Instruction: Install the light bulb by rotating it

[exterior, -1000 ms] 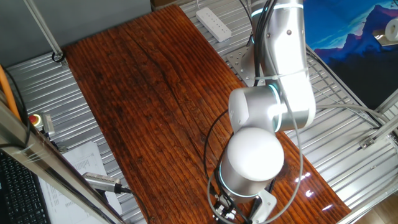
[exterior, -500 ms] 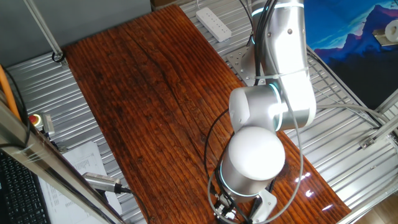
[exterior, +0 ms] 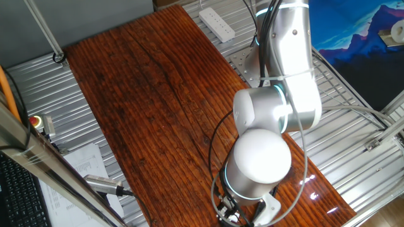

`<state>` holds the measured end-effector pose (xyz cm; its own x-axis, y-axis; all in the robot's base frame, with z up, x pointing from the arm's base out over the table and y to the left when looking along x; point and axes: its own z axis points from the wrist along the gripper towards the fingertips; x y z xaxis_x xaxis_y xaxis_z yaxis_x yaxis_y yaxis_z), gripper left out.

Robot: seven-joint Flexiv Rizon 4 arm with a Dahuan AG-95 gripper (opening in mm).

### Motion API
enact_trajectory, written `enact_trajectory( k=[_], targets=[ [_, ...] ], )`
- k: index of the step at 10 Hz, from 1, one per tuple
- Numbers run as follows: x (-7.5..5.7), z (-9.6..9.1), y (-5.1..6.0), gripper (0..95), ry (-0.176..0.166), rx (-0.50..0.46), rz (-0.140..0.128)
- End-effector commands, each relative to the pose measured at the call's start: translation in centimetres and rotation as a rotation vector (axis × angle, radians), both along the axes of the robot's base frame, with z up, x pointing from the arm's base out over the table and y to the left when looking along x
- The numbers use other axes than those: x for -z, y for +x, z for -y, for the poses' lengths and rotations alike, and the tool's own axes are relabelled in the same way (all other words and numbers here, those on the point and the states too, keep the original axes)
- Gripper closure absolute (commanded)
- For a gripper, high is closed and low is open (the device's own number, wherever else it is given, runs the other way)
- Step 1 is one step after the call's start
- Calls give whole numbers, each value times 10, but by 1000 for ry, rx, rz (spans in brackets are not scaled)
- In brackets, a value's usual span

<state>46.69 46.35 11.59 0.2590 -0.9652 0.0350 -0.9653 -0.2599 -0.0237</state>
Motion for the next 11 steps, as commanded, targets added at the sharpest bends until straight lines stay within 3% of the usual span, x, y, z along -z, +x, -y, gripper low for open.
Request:
enact_trajectory(
  k=[1,7,8,11],
  targets=[
    [0,0,2,760,5,117,14],
    [0,0,2,760,-20,384,15],
    [0,0,2,760,-20,473,10],
    [0,1,2,760,-20,621,3]
  ],
)
